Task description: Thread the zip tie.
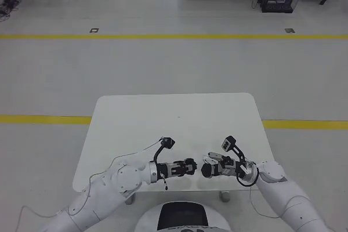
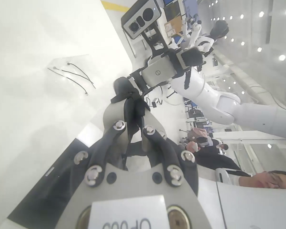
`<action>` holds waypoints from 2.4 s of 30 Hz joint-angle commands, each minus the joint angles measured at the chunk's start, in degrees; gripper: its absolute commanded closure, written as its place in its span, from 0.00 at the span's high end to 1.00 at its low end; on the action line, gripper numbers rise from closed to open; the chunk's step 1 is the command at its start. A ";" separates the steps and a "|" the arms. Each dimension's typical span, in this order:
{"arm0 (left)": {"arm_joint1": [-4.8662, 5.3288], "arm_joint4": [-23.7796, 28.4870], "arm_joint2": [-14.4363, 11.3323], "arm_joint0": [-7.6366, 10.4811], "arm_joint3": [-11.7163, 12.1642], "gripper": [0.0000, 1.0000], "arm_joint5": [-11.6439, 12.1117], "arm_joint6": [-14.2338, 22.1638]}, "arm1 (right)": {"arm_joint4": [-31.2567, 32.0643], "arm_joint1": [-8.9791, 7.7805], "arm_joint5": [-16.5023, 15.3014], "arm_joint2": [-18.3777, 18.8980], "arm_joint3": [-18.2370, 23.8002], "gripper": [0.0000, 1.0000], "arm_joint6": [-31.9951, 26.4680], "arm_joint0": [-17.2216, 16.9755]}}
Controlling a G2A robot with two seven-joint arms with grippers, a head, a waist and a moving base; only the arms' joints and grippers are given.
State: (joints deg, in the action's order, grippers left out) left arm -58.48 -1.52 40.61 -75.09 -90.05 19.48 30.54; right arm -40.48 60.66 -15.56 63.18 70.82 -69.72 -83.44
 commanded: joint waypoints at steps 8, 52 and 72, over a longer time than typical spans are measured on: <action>0.15 0.42 0.00 -0.17 -0.87 0.00 0.00 0.79 | 0.00 0.00 0.00 0.00 0.00 1.00 0.00 0.00; 4.27 -15.59 7.79 -5.82 -4.29 0.00 0.00 -4.58 | 32.55 -2.37 17.56 0.73 11.71 1.00 5.53 9.00; 4.27 -15.59 7.79 -5.82 -4.29 0.00 0.00 -4.58 | 43.63 -2.34 23.16 -3.03 14.67 1.00 5.53 12.97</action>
State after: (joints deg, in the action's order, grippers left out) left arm -54.22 -17.11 48.40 -80.92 -94.34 19.48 25.97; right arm 3.15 58.32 7.60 60.15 85.49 -64.19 -70.47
